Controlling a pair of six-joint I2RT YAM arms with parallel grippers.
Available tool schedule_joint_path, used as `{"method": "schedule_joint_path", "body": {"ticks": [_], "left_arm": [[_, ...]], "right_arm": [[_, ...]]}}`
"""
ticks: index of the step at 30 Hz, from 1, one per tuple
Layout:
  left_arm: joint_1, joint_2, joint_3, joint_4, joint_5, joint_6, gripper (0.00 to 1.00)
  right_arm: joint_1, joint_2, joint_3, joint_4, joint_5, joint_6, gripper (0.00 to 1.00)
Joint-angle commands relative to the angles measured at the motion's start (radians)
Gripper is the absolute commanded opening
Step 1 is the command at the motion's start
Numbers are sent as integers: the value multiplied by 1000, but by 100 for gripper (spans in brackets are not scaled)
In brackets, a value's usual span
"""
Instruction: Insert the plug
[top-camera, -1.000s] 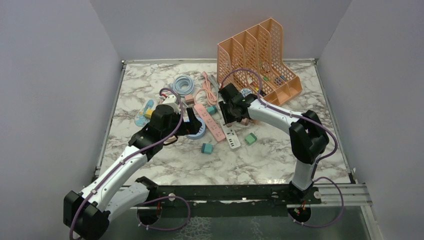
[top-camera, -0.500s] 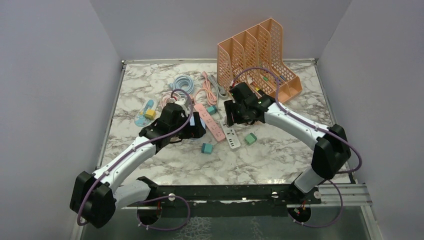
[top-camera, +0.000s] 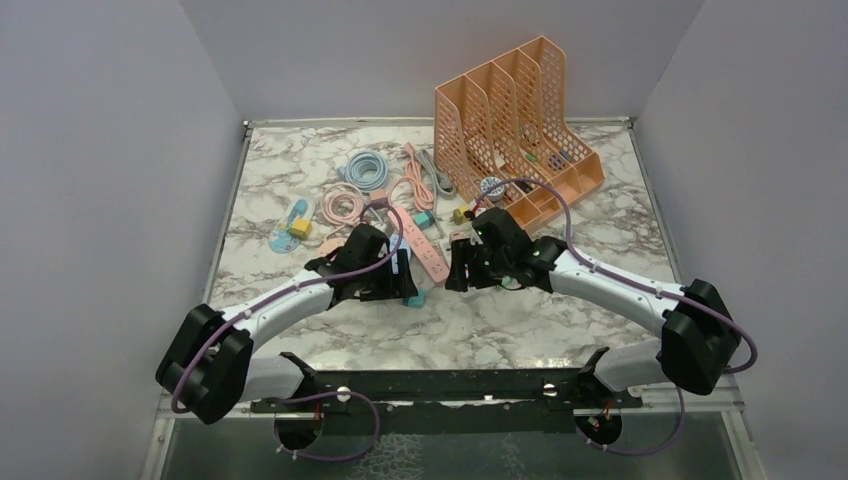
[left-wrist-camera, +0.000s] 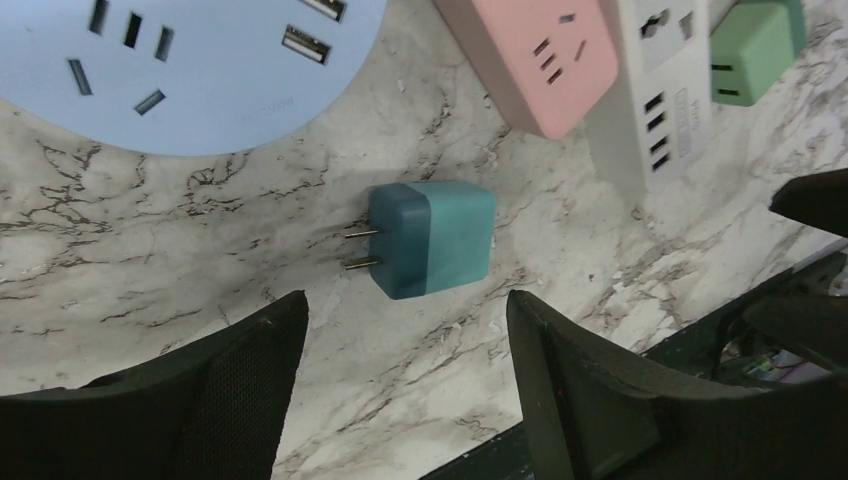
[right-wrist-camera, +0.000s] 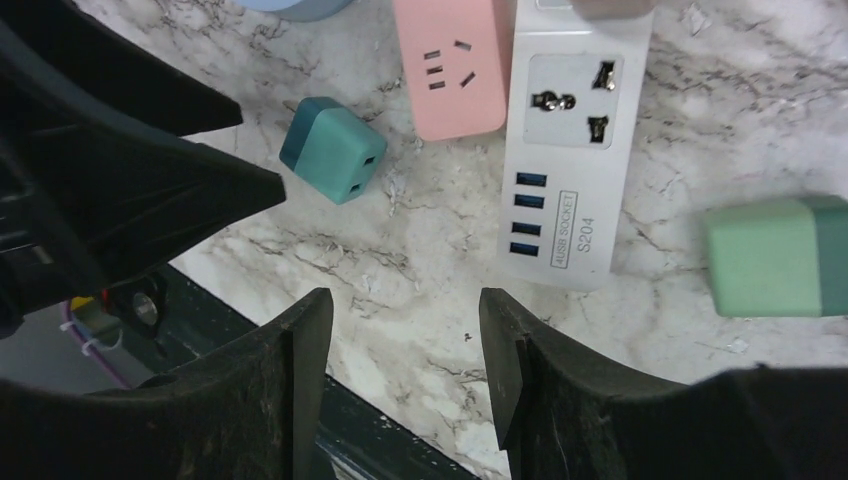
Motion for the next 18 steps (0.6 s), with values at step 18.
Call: {"method": "schedule_joint_path", "body": {"ticks": [18], "left_arm": [[-116, 224, 88, 1, -141, 24, 66]], "right_arm": [[9, -143, -182, 130, 40, 196, 55]]}}
